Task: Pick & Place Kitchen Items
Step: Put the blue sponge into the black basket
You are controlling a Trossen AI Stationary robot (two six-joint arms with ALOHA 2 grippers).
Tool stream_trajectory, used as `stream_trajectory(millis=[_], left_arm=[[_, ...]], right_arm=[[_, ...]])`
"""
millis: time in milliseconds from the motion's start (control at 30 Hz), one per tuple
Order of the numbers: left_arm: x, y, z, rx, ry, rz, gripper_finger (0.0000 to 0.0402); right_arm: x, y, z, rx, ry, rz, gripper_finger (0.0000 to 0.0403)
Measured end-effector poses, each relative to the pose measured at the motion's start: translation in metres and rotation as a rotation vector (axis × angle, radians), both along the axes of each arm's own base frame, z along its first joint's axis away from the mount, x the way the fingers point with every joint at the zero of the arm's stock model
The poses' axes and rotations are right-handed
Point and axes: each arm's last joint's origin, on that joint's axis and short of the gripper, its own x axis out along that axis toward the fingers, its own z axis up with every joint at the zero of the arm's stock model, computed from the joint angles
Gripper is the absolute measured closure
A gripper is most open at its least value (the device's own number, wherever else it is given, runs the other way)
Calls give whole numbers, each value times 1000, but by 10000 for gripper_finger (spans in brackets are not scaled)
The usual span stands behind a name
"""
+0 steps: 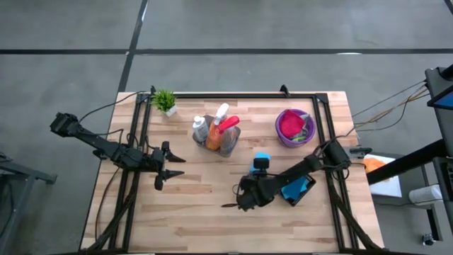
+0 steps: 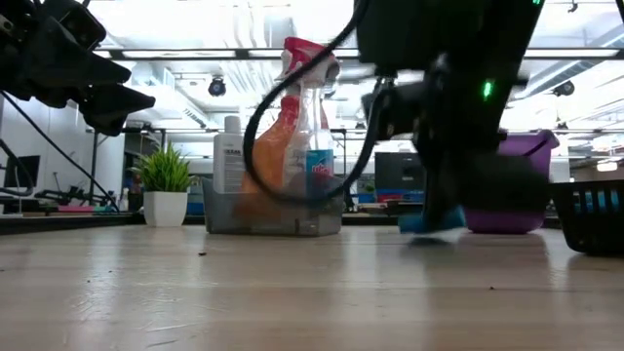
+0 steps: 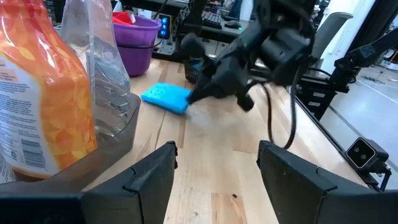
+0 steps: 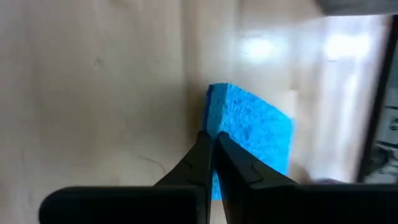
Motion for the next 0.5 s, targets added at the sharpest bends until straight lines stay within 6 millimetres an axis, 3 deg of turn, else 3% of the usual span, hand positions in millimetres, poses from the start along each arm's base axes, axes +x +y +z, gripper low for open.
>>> stream_trajectory(millis=[267,500], left_arm=[[0,0,0,0,0,0,171],[0,0,0,-1,0,0,171]], right_arm=[[-13,13,67,-25,-20,0,386],[-43,24,123,26,-113,-95,386]])
